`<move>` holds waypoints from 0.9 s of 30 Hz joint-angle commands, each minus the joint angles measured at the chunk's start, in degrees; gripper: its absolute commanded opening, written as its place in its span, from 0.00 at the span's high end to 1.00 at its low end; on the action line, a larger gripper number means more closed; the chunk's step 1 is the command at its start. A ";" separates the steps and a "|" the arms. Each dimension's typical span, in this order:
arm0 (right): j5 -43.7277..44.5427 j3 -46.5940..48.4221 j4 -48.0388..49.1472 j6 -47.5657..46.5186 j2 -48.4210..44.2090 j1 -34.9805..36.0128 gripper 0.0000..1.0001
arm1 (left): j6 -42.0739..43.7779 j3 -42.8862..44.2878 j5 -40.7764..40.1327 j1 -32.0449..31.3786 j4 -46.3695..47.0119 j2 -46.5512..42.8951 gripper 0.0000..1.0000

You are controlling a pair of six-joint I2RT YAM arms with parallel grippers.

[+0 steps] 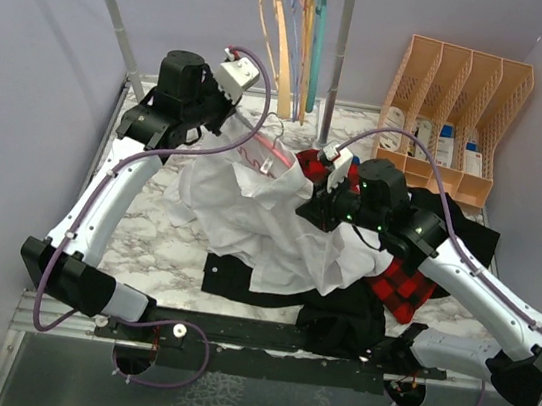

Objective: Place the shirt on the hanger
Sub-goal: Hang the shirt on the hanger.

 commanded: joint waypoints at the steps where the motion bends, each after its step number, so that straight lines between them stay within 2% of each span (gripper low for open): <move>1: -4.36 5.47 -5.40 -0.52 2.13 -0.28 0.99 | 5.88 -3.69 -9.98 1.29 8.04 -1.68 0.98; 4: -2.27 7.31 -7.73 -0.67 4.60 -0.35 0.99 | 1.90 -0.65 -5.23 1.23 3.42 -1.66 0.98; 11: 2.86 5.89 -3.98 0.45 8.07 -0.32 0.99 | -5.64 6.60 14.02 1.08 -9.30 -2.43 0.95; 15: 5.97 5.79 -2.42 0.46 8.95 -0.34 0.99 | -5.15 8.56 16.77 0.95 -14.19 -3.35 0.95; 20: 13.56 5.72 -0.15 1.43 6.87 -0.41 0.99 | -2.14 -1.99 13.24 0.97 -15.29 -7.52 0.93; 22: 15.60 5.45 -0.09 1.82 6.47 -0.37 0.99 | -3.24 -7.81 15.27 0.98 -14.99 -9.44 0.87; 25: 16.77 4.71 0.39 2.30 6.26 -0.38 0.99 | -5.90 -14.64 23.46 0.79 -14.21 -11.93 0.69; 26: 16.57 4.41 0.65 2.38 6.18 -0.37 0.99 | -6.55 -15.77 25.34 0.67 -14.01 -12.36 0.59; 27: 16.09 4.03 1.00 2.37 5.93 -0.41 0.99 | -6.85 -16.79 26.58 0.57 -13.89 -12.49 0.42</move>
